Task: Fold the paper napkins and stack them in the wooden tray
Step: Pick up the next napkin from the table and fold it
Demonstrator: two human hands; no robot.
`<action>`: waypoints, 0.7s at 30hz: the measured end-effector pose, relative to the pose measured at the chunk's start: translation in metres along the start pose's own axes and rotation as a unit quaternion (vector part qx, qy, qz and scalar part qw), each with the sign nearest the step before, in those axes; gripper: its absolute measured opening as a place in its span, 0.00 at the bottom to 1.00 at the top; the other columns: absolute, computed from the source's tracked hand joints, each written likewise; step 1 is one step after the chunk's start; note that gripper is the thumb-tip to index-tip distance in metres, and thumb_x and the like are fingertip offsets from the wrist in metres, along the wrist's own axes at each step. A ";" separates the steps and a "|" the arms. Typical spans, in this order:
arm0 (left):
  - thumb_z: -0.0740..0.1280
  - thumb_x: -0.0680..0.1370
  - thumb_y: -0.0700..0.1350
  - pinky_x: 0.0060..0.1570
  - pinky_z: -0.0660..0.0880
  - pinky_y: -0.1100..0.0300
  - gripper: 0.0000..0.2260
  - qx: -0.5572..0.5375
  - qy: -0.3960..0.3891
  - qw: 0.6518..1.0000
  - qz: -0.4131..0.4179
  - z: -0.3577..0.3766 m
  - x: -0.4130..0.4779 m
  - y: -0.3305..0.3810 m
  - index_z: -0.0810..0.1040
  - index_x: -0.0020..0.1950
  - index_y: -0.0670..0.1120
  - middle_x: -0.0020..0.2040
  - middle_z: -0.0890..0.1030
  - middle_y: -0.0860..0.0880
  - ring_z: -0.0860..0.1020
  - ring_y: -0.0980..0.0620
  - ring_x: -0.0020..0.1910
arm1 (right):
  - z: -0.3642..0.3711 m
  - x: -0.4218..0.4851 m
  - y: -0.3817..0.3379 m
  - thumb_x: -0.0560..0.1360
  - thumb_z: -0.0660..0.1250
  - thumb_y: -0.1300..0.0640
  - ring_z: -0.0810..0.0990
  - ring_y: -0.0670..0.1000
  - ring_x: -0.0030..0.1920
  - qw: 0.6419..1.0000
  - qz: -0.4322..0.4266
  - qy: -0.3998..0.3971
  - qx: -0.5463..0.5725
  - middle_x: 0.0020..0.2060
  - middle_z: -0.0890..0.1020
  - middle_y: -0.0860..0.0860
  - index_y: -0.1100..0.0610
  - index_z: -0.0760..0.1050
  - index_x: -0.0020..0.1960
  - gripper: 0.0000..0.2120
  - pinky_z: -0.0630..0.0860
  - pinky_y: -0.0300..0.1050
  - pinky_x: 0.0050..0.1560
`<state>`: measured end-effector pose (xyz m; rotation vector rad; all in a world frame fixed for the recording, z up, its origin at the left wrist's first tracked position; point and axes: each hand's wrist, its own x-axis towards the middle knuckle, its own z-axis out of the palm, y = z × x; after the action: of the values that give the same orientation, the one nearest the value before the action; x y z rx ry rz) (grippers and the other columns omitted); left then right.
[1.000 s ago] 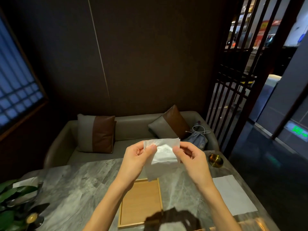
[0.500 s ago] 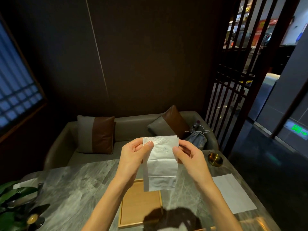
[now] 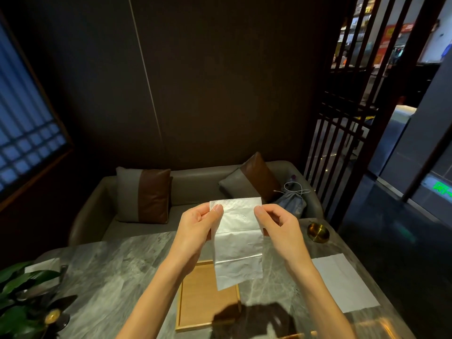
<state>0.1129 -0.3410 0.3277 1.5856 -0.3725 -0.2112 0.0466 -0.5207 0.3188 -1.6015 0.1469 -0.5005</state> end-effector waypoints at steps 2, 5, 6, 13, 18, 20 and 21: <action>0.66 0.82 0.53 0.35 0.73 0.59 0.16 0.000 -0.009 1.000 -0.006 0.000 0.000 -0.002 0.82 0.46 0.41 0.40 0.82 0.39 0.77 0.50 0.36 | 0.000 0.000 -0.001 0.78 0.69 0.55 0.79 0.38 0.35 1.000 0.006 0.003 0.001 0.33 0.83 0.42 0.52 0.83 0.48 0.05 0.75 0.29 0.38; 0.67 0.81 0.54 0.38 0.78 0.66 0.09 -0.020 -0.039 0.999 -0.017 -0.002 0.000 -0.003 0.84 0.51 0.52 0.47 0.87 0.49 0.85 0.55 0.43 | 0.000 0.000 -0.002 0.78 0.69 0.56 0.80 0.37 0.37 1.000 0.008 0.016 0.011 0.35 0.84 0.42 0.52 0.84 0.48 0.05 0.76 0.29 0.39; 0.67 0.81 0.53 0.40 0.80 0.66 0.08 -0.029 -0.064 0.997 -0.023 -0.002 0.000 -0.004 0.84 0.55 0.55 0.51 0.88 0.53 0.86 0.55 0.48 | -0.001 0.001 -0.003 0.78 0.69 0.56 0.80 0.36 0.38 1.000 0.009 0.022 0.012 0.36 0.84 0.42 0.52 0.84 0.48 0.05 0.76 0.29 0.40; 0.69 0.81 0.45 0.47 0.83 0.61 0.08 -0.038 -0.101 0.994 -0.035 0.001 -0.006 -0.016 0.83 0.59 0.53 0.53 0.88 0.47 0.87 0.48 0.52 | -0.010 0.007 -0.005 0.78 0.68 0.51 0.79 0.38 0.39 0.999 0.024 0.047 -0.001 0.39 0.85 0.46 0.50 0.83 0.50 0.06 0.75 0.27 0.38; 0.69 0.81 0.46 0.48 0.85 0.57 0.06 -0.027 -0.080 0.996 -0.024 0.003 0.000 -0.016 0.85 0.55 0.53 0.49 0.88 0.45 0.87 0.46 0.48 | -0.022 0.009 -0.001 0.78 0.66 0.44 0.86 0.42 0.48 0.992 0.094 -0.074 0.027 0.50 0.87 0.46 0.43 0.82 0.54 0.09 0.80 0.33 0.41; 0.69 0.81 0.47 0.50 0.85 0.54 0.06 -0.022 -0.069 0.997 -0.024 0.003 0.001 -0.016 0.84 0.55 0.54 0.49 0.88 0.46 0.87 0.45 0.50 | -0.026 0.007 0.004 0.77 0.69 0.47 0.86 0.46 0.52 0.979 0.136 -0.141 0.055 0.54 0.87 0.45 0.45 0.80 0.60 0.12 0.83 0.38 0.44; 0.69 0.80 0.47 0.50 0.85 0.54 0.06 -0.022 -0.070 0.997 -0.023 0.002 0.002 -0.016 0.84 0.56 0.54 0.50 0.88 0.46 0.87 0.46 0.50 | -0.027 0.007 0.008 0.77 0.70 0.51 0.87 0.49 0.53 0.976 0.144 -0.147 0.064 0.55 0.87 0.47 0.47 0.79 0.61 0.13 0.84 0.42 0.47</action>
<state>0.1161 -0.3434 0.3119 1.5410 -0.4374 -0.3643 0.0436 -0.5489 0.3131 -1.4783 0.1176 -0.0447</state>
